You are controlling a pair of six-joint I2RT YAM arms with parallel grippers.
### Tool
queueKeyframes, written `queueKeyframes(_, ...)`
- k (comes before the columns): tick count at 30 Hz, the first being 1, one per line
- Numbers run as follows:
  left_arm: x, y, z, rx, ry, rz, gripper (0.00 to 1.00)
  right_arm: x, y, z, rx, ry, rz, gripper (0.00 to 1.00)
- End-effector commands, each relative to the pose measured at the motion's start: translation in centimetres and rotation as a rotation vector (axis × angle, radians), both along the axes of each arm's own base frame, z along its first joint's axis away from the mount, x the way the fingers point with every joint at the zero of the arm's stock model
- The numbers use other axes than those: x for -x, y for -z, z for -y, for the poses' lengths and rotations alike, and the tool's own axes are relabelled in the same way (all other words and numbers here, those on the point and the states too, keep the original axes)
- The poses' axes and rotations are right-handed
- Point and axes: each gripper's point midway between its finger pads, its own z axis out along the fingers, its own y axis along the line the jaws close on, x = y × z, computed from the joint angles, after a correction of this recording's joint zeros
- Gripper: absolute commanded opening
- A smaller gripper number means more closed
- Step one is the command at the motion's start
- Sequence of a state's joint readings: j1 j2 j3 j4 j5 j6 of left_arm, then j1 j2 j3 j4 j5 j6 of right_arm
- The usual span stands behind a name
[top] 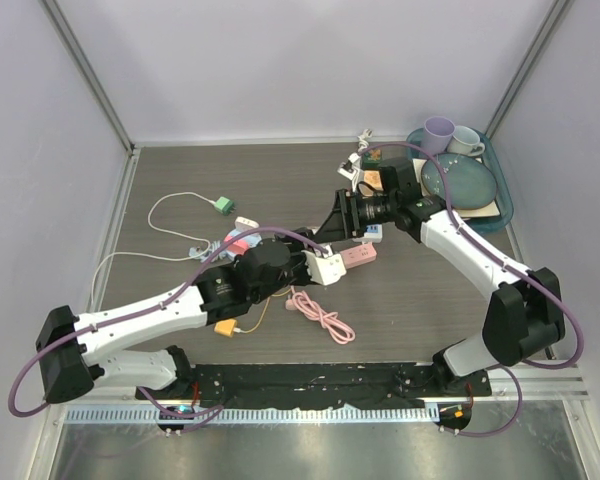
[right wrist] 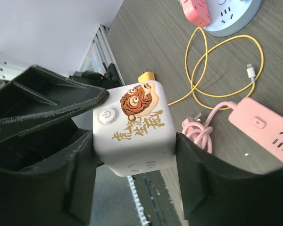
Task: Insert the plug
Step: Pick up the plug from the center of the board.
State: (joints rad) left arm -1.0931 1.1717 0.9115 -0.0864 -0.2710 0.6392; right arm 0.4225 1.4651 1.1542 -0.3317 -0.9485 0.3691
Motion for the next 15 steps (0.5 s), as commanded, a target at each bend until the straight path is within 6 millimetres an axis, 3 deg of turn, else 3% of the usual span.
queueKeyframes(1, -0.7, -2.9, 0.8, 0.095, -0.017, 0.069, 0.29, 0.8, -1.6, -0.4, -0.046, -0.061, 0.002, 0.43)
queueKeyframes(3, -0.8, -2.7, 0.7, 0.108, -0.031, 0.059, 0.39, 0.7, -1.4, -0.3, -0.04, -0.058, 0.009, 0.29)
queueKeyframes(4, -0.9, -2.5, 0.5, 0.109, -0.046, 0.056, 0.55, 0.5, -1.3, -0.2, -0.031, -0.043, 0.019, 0.16)
queueKeyframes(7, -1.5, -2.2, -0.7, 0.167, -0.141, 0.044, 0.83, -0.5, -0.8, 0.2, 0.013, 0.018, 0.068, 0.01)
queueKeyframes(9, -1.7, -2.9, -1.2, 0.275, -0.205, 0.028, 0.9, -1.0, -0.9, 0.6, 0.038, 0.064, 0.107, 0.01)
queueKeyframes(10, -1.8, -2.3, -1.7, 0.294, -0.241, 0.014, 0.95, -1.3, -0.6, 0.9, 0.054, 0.093, 0.114, 0.01)
queueKeyframes(14, -1.8, -2.2, -3.0, 0.485, -0.358, -0.074, 1.0, -3.9, -0.3, 2.5, 0.109, 0.317, 0.168, 0.01)
queueKeyframes(15, -1.6, -2.3, -2.8, 0.553, -0.367, -0.109, 1.0, -3.8, -1.2, 2.8, 0.084, 0.351, 0.2, 0.01)
